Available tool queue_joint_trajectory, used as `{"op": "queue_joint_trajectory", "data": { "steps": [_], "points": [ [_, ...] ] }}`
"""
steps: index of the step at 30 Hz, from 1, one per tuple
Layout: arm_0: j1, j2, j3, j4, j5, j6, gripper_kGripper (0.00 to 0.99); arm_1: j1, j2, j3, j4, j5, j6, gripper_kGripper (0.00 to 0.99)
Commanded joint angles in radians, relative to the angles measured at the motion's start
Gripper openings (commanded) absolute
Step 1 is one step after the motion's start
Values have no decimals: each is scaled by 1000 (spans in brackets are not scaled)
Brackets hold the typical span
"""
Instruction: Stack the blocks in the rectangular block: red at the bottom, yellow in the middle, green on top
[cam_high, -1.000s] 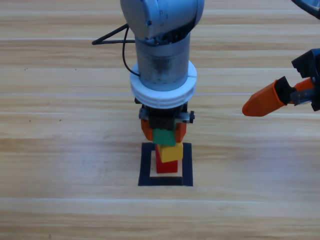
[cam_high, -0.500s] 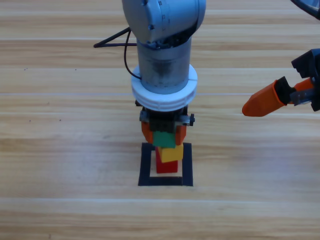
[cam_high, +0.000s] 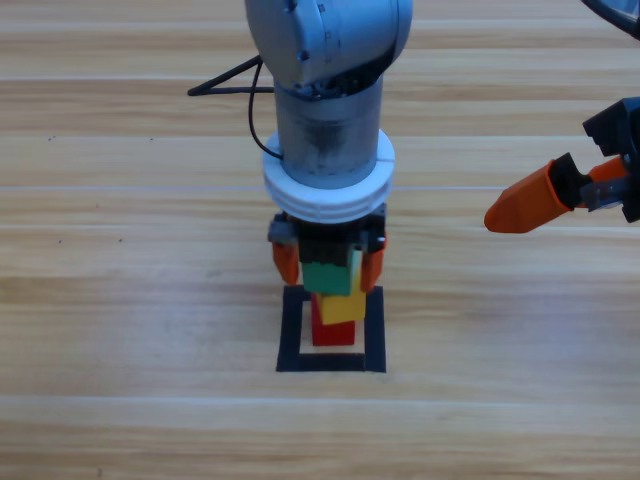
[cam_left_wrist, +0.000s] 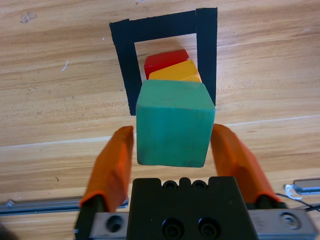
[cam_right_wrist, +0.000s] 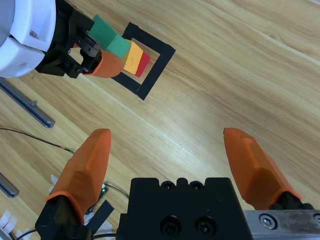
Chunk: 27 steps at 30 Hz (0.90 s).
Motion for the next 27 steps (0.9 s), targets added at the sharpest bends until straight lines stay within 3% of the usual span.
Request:
{"op": "queue_joint_trajectory", "data": {
  "steps": [1, 7, 17, 20, 23, 27],
  "points": [
    [7, 2, 39, -3, 14, -12, 973, -29, 39, 13, 2, -3, -13, 989],
    [7, -64, 59, 0, 49, -31, 990, -29, 42, 11, 2, -3, -11, 989],
    [-118, -273, 95, -16, 261, -186, 990, -29, 42, 11, 2, -3, -11, 989],
    [-164, -375, 253, -108, 310, -212, 990, -29, 43, 11, 2, -3, -11, 989],
    [-204, -547, 522, -278, 359, -232, 990, -29, 46, 11, 2, -2, -11, 989],
    [-212, -719, 804, -451, 381, -219, 990, -30, 46, 11, 2, -2, -13, 989]
  ]
}}
